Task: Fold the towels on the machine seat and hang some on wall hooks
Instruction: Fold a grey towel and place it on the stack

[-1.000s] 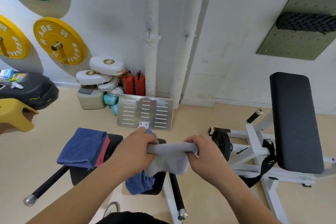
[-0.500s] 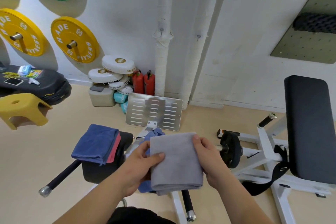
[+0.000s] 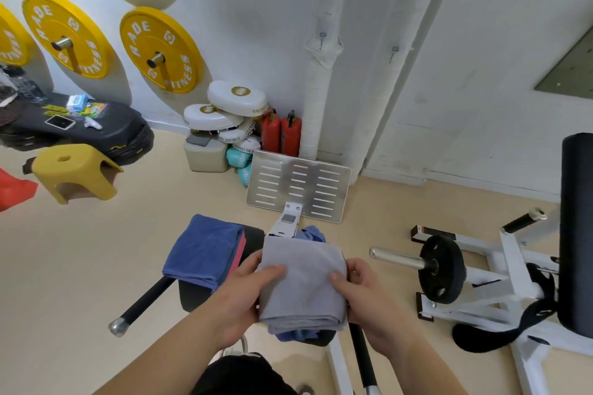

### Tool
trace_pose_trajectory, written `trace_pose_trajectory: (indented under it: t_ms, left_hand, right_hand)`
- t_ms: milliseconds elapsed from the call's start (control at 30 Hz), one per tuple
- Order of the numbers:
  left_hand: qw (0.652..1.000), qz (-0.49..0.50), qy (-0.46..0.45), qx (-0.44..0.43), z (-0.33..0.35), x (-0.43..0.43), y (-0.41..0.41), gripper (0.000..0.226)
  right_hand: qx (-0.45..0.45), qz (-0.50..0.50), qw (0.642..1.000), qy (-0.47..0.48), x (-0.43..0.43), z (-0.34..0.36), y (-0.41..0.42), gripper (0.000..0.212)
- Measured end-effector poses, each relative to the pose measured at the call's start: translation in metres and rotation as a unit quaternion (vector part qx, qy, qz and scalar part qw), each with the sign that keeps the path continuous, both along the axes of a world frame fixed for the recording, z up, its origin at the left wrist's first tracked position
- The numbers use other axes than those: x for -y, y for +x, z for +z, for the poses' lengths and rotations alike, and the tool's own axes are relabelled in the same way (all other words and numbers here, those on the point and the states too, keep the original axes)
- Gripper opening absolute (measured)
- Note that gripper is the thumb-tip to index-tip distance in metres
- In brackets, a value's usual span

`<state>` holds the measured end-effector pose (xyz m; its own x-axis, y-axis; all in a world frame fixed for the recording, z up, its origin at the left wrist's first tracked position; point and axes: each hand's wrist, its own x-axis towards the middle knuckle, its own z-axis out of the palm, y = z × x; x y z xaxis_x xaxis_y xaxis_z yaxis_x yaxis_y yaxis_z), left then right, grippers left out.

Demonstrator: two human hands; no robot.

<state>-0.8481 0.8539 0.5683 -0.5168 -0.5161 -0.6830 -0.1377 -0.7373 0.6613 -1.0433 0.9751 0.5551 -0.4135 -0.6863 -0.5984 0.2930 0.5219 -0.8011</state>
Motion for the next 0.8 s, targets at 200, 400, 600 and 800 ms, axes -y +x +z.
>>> trace_pose_trajectory:
  t_ms: [200, 400, 600, 800]
  left_hand:
    - [0.999, 0.013, -0.001, 0.037, -0.01, 0.053, 0.038, 0.042]
    - [0.984, 0.042, -0.07, 0.156, -0.015, 0.132, 0.076, 0.026]
    - [0.981, 0.025, -0.091, 0.168, -0.024, 0.199, 0.102, 0.031]
    - [0.948, -0.089, -0.148, 0.268, -0.065, 0.217, 0.117, 0.043]
  right_hand:
    - [-0.004, 0.048, 0.999, -0.007, 0.059, -0.005, 0.028, 0.036]
    - [0.127, 0.028, 0.991, 0.044, 0.144, -0.016, 0.064, 0.044]
    - [0.144, -0.024, 0.989, 0.027, 0.207, -0.044, 0.098, 0.037]
    - [0.113, -0.041, 0.985, 0.12, 0.214, -0.096, 0.133, 0.055]
